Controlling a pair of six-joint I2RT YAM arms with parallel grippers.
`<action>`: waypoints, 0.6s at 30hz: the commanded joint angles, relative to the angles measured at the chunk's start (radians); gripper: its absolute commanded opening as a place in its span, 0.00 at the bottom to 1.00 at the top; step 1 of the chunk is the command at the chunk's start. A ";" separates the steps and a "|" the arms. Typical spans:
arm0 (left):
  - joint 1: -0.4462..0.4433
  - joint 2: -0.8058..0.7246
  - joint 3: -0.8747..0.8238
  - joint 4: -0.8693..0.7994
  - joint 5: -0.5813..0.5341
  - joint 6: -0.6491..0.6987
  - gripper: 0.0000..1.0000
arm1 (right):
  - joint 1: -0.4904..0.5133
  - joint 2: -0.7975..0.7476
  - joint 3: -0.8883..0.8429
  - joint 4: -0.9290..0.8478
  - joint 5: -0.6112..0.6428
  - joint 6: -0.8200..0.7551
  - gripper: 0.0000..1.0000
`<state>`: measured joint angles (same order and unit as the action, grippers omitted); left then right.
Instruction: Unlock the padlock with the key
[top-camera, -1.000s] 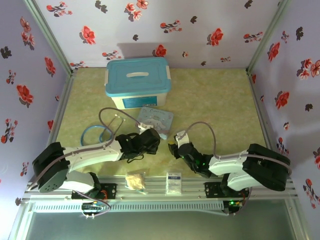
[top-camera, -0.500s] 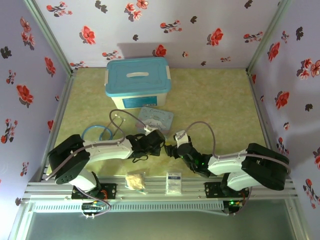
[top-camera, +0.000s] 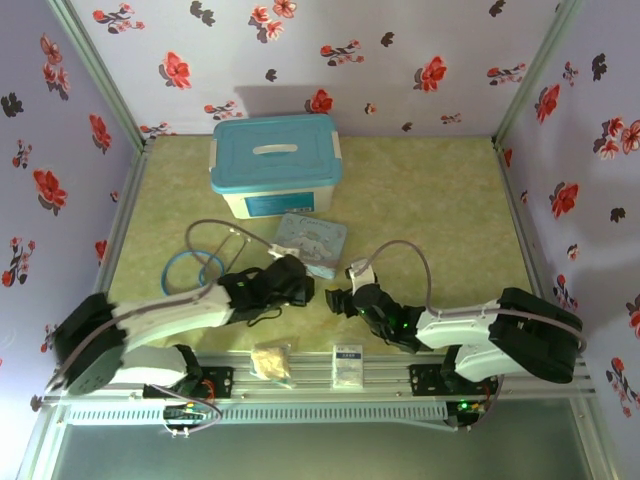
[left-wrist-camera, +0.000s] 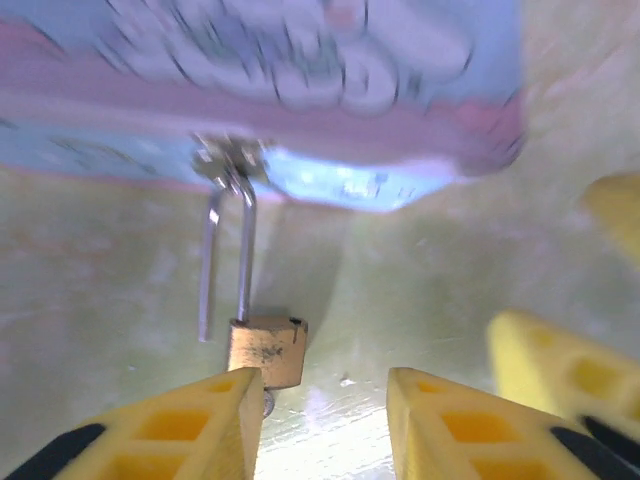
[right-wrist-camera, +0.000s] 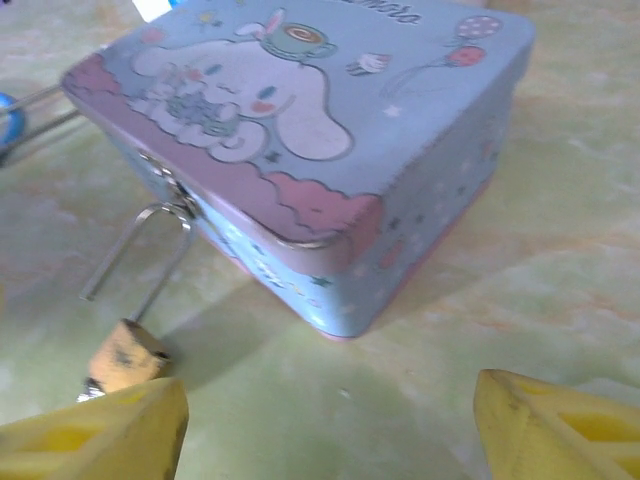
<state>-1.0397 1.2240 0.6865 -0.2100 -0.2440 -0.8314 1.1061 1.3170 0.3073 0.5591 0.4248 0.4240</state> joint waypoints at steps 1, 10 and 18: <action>0.069 -0.137 -0.059 0.034 -0.027 0.007 0.44 | 0.004 0.022 0.067 -0.020 -0.118 0.108 0.73; 0.182 -0.261 -0.127 0.002 0.028 0.006 0.54 | -0.016 0.233 0.207 -0.029 -0.260 0.272 0.65; 0.182 -0.259 -0.151 0.024 0.033 0.003 0.55 | -0.036 0.323 0.295 -0.140 -0.275 0.259 0.63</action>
<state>-0.8627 0.9791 0.5556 -0.1955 -0.2199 -0.8318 1.0775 1.6222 0.5751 0.4564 0.1707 0.6651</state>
